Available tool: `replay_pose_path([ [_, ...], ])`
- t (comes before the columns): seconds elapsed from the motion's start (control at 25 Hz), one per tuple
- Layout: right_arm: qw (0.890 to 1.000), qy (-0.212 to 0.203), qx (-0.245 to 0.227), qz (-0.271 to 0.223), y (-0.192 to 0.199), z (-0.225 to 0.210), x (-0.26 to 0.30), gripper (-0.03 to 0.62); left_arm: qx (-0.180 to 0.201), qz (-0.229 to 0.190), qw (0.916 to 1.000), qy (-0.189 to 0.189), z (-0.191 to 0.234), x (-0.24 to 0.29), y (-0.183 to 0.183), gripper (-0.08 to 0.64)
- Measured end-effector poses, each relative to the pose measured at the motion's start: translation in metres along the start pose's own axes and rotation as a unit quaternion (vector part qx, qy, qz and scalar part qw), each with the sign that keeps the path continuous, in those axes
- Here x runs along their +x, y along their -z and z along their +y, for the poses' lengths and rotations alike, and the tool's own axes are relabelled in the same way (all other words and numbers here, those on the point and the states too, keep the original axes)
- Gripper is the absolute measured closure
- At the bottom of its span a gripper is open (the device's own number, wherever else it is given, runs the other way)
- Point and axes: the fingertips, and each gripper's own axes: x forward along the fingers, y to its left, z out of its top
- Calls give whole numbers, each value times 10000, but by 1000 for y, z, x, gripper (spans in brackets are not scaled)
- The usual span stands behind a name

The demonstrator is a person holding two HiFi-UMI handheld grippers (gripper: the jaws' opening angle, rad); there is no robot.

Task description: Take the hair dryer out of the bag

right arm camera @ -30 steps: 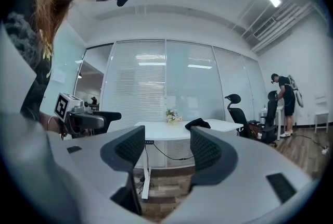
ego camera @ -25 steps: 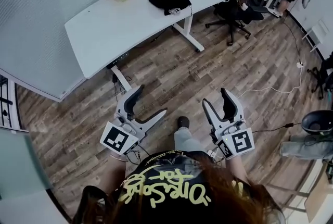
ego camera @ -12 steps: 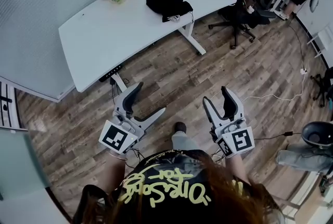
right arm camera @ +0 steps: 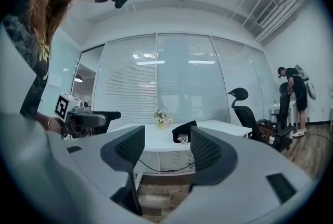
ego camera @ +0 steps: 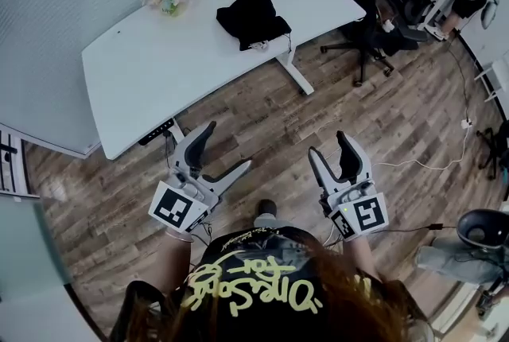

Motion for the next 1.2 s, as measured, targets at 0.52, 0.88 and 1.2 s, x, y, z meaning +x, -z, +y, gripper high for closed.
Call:
replay_pose_path([
  [0.52,9990,-295,258,200,21,-26,33,336,-13,181,9996,-220,13,27,11,183],
  [0.88,9990,-370,215,138,17,-21,30,336,-37,142,9997,-180,7,28,9,183],
  [1.2,9994,-293,190,79,15,-31,20,336,-69,88,9993,-370,14,21,9,183],
])
